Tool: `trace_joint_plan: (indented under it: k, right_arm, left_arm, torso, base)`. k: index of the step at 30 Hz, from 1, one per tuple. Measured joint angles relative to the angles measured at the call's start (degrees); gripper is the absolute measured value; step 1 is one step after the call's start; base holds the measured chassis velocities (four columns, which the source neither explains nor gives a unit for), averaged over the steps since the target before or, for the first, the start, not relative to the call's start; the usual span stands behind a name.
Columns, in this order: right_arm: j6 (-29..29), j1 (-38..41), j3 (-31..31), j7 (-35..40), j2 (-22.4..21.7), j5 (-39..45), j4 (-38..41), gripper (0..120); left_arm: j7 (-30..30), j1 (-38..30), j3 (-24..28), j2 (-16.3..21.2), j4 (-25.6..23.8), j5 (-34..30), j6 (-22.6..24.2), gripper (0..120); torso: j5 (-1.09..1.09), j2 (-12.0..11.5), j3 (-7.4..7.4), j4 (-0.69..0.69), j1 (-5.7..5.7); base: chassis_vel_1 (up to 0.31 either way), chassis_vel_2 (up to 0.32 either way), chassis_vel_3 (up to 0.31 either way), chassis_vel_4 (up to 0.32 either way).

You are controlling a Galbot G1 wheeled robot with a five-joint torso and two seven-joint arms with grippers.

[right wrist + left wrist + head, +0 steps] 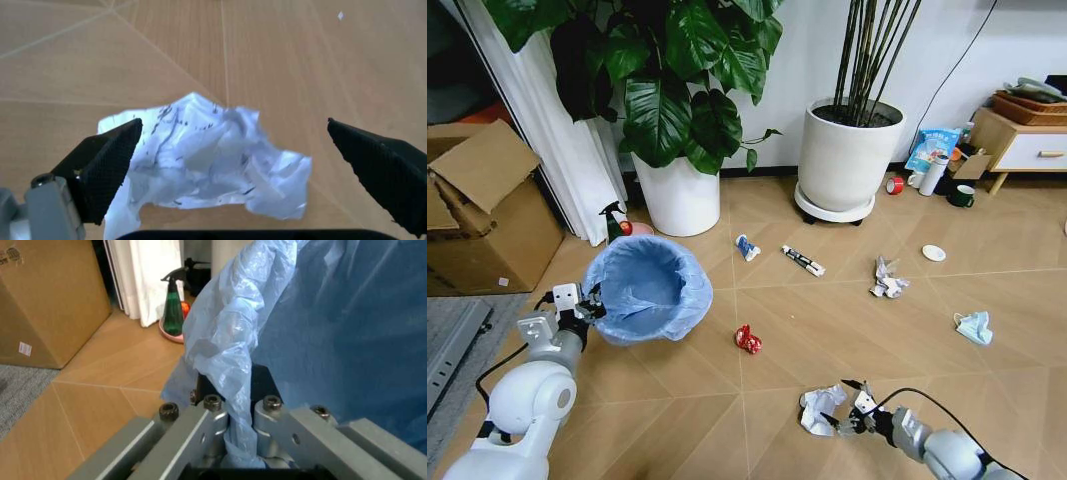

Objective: Pick up the trash bin and place the garbage on the floor into it.

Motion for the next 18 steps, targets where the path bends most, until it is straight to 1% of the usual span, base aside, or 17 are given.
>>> trace_joint_plan:
  k: [6,7,9,10,11,14,15,18]
  right_arm:
    - [-0.45,1.95,-1.65,-1.23,0.98,1.49,-2.94,100]
    - [-1.07,2.26,-2.12,-1.23,1.10,2.82,-3.14,97]
    - [-1.81,2.60,-2.72,-1.31,1.14,4.49,-3.35,88]
    - [-1.81,2.60,-2.72,-1.31,1.14,4.49,-3.35,88]
    - [-1.99,2.67,-2.84,-1.46,1.14,4.71,-3.47,86]
    - [-2.46,2.76,-2.92,-2.04,1.32,5.11,-4.41,72]
    - [-2.46,2.76,-2.92,-2.04,1.32,5.11,-4.41,72]
    - [-3.07,2.63,-2.87,-2.36,1.74,5.33,-4.90,57]
  left_arm:
    - [0.06,-0.27,-0.16,-0.06,0.17,0.13,-0.13,0]
    - [0.12,-0.27,-0.18,-0.09,0.20,0.26,-0.13,0]
    - [0.18,-0.27,-0.19,-0.21,0.21,0.37,-0.13,0]
    - [0.18,-0.27,-0.19,-0.21,0.21,0.37,-0.13,0]
    - [0.20,-0.27,-0.19,-0.26,0.21,0.41,-0.13,0]
    - [0.34,-0.32,-0.12,-0.40,0.23,0.52,-0.13,0]
    - [0.34,-0.32,-0.12,-0.40,0.23,0.52,-0.13,0]
    - [0.52,-0.43,-0.02,-0.40,0.23,0.54,-0.13,0]
  torso:
    - [0.00,0.00,0.00,-0.01,0.00]
    - [0.02,0.00,0.00,-0.01,0.00]
    - [-0.01,0.00,0.00,-0.01,0.00]
    - [-0.01,0.00,0.00,-0.01,0.00]
    - [0.00,0.00,0.00,0.00,0.00]
    - [0.00,0.00,0.00,-0.01,0.00]
    - [0.00,0.00,0.00,-0.01,0.00]
    - [0.01,0.00,0.00,-0.01,0.00]
  base:
    - [0.000,0.000,0.000,0.000]
    - [0.000,0.000,0.000,0.000]
    - [0.000,0.000,0.000,0.000]
    - [0.000,0.000,0.000,0.000]
    - [0.000,0.000,0.000,0.000]
    - [0.000,0.000,0.000,0.000]
    - [0.000,0.000,0.000,0.000]
    - [0.000,0.000,0.000,0.000]
